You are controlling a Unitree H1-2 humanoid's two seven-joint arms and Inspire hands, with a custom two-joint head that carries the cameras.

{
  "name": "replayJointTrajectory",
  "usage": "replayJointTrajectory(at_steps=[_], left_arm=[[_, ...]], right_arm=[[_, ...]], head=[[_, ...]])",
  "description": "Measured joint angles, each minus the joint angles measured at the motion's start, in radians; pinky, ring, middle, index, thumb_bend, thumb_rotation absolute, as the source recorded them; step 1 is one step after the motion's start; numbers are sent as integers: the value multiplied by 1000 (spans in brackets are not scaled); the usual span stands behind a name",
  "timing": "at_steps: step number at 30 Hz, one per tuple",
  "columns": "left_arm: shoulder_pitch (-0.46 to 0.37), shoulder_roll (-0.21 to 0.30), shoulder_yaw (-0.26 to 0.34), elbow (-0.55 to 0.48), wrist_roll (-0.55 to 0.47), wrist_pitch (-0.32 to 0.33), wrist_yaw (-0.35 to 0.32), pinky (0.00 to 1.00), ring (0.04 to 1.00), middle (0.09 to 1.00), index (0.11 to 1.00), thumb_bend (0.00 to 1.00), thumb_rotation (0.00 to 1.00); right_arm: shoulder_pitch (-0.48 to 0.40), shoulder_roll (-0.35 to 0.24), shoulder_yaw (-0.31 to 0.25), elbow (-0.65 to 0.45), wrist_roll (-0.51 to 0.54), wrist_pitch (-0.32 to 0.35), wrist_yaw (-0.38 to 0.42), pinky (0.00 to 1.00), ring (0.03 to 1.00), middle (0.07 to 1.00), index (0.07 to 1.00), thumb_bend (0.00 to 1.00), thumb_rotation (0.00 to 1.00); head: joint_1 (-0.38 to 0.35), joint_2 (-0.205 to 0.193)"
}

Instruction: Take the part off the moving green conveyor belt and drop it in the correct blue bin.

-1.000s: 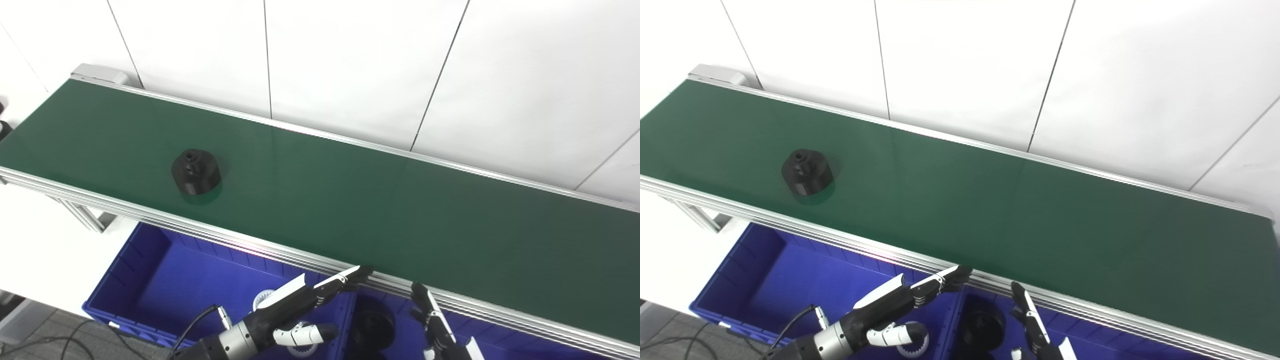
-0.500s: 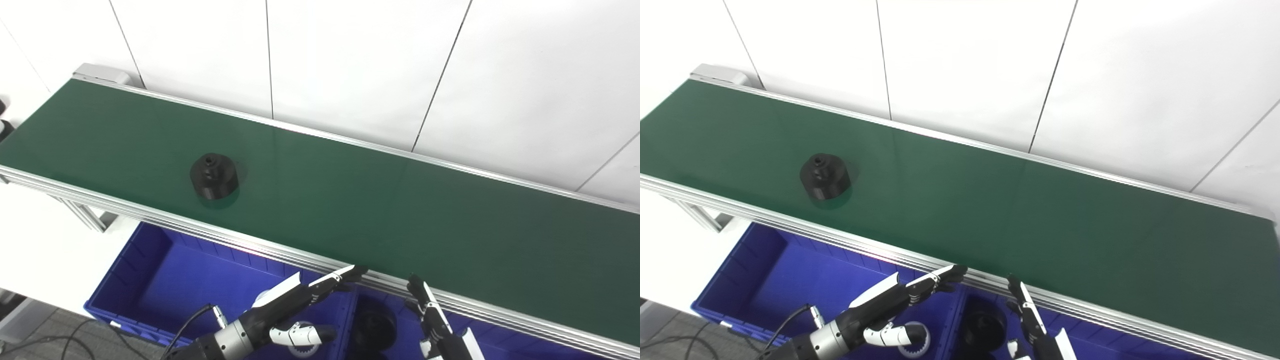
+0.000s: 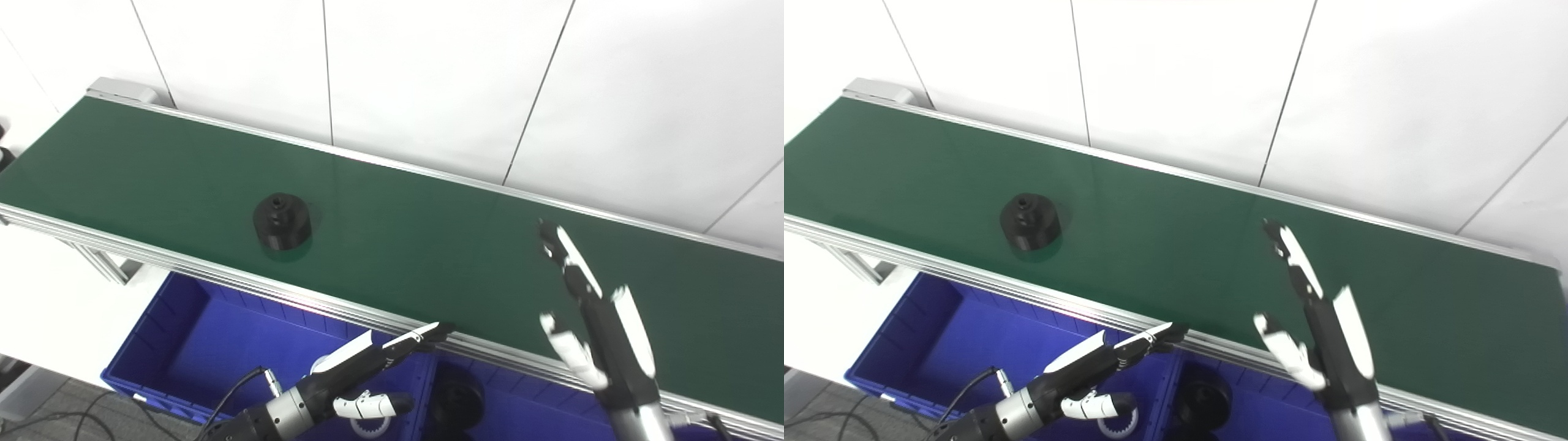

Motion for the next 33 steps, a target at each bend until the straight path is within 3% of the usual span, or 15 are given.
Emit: replayJointTrajectory(at_steps=[5, 7, 8, 9, 10, 13, 22, 33], left_arm=[[-2, 1, -2, 0, -2, 0, 0, 939, 975, 993, 974, 452, 871], [-2, 2, -4, 0, -2, 0, 0, 939, 976, 995, 976, 456, 874], [-2, 2, -5, 0, -1, 0, 0, 940, 978, 997, 978, 455, 884], [-2, 2, -6, 0, 0, 0, 0, 942, 979, 998, 980, 452, 887], [-2, 2, -8, 0, 0, 0, 0, 944, 980, 998, 980, 446, 887], [0, 2, -13, 0, 0, 0, 1, 940, 977, 995, 979, 450, 888], [9, 10, -16, 0, -2, 0, 5, 936, 973, 994, 975, 470, 876], [24, 10, -26, -6, -2, 0, 6, 941, 975, 993, 973, 458, 874]], right_arm=[[-120, 25, 3, 0, -65, 82, 14, 852, 928, 952, 933, 450, 876], [-177, 35, 10, 15, -96, 107, 19, 833, 914, 936, 916, 515, 717], [-212, 42, 11, 31, -116, 116, 17, 799, 880, 905, 885, 595, 535], [-246, 53, 10, 53, -135, 122, 9, 772, 852, 879, 864, 647, 428], [-277, 67, 10, 77, -152, 125, -4, 750, 827, 858, 847, 705, 356], [-335, 103, 17, 150, -190, 125, -37, 730, 797, 828, 824, 795, 273], [-437, 161, 79, 383, -299, 124, -109, 701, 778, 823, 819, 947, 201], [-606, 213, 182, 648, -405, 124, -160, 752, 841, 867, 872, 969, 255]], head=[[-9, 5], [-9, 3], [-9, 3], [-8, 5], [-8, 5], [-8, 6], [-14, 12], [-25, 17]])
